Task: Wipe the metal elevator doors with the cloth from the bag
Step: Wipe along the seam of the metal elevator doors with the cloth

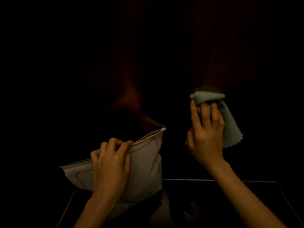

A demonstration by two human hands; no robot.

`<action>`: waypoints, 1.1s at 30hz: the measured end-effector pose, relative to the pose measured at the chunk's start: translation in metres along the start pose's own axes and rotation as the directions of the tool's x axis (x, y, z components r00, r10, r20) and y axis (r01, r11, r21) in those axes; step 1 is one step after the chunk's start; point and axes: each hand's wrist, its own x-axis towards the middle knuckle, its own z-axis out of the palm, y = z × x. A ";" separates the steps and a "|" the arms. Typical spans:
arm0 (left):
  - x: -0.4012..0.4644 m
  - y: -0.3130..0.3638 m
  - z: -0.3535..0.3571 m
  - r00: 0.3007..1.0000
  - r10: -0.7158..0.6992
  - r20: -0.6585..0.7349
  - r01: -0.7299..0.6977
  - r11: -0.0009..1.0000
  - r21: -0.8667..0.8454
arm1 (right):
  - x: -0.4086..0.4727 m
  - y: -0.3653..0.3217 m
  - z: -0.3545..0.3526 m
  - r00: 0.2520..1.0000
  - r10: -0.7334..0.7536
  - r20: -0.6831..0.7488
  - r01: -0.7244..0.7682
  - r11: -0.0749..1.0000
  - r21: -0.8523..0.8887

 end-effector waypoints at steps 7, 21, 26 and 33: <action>-0.011 -0.008 0.000 0.999 -0.047 -0.028 0.045 0.998 -0.050 | -0.130 -0.001 0.043 0.888 0.012 0.459 0.035 0.995 -0.093; -0.015 -0.011 0.010 0.993 -0.117 0.003 0.116 0.988 -0.100 | -0.074 0.001 0.035 0.977 0.118 0.176 -0.119 0.993 -0.006; -0.015 -0.014 0.011 0.991 -0.136 -0.003 0.135 0.985 -0.105 | -0.107 0.006 0.054 0.980 0.071 0.187 -0.092 0.990 0.109; -0.021 -0.020 0.014 0.992 -0.129 0.005 0.129 0.984 -0.124 | -0.198 0.014 0.074 0.502 0.018 0.864 0.021 0.999 -0.033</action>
